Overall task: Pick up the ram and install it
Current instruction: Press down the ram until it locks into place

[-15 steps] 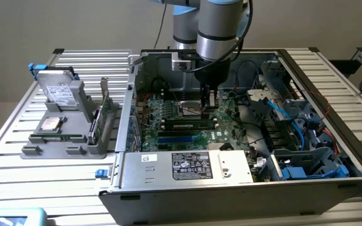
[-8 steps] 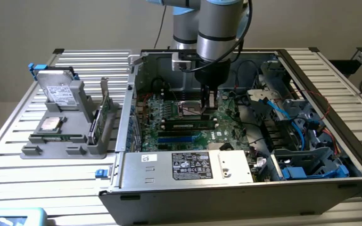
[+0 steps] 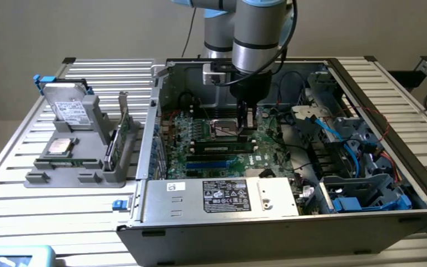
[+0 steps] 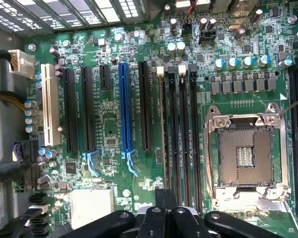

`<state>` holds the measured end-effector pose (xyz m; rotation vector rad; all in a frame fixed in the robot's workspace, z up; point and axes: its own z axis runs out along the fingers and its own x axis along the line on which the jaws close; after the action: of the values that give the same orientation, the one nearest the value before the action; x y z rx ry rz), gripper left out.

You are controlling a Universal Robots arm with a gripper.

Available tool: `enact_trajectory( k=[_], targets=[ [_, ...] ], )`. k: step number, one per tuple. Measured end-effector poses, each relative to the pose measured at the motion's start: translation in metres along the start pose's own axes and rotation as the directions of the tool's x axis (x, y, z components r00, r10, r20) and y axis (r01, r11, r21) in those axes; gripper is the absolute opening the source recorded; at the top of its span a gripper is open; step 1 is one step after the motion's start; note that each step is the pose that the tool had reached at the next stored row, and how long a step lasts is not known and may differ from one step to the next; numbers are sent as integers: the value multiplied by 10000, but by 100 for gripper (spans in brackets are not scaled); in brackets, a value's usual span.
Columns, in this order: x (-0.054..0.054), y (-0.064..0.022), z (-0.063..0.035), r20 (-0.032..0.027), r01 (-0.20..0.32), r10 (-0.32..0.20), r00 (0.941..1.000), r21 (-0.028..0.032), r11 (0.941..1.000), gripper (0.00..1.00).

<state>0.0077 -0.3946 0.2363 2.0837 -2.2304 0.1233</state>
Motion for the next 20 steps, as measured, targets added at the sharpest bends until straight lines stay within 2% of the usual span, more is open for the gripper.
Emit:
enact_trajectory(
  k=[5,10,15,20],
  targets=[
    [0,4,3,1,149,-149,9999,38,9999,11],
    [-2,7,14,9,189,-189,9998,147,9997,11],
    [-2,19,27,12,191,-191,9998,153,9997,11],
    [-14,20,36,45,189,-190,9998,154,9997,11]
  ],
)
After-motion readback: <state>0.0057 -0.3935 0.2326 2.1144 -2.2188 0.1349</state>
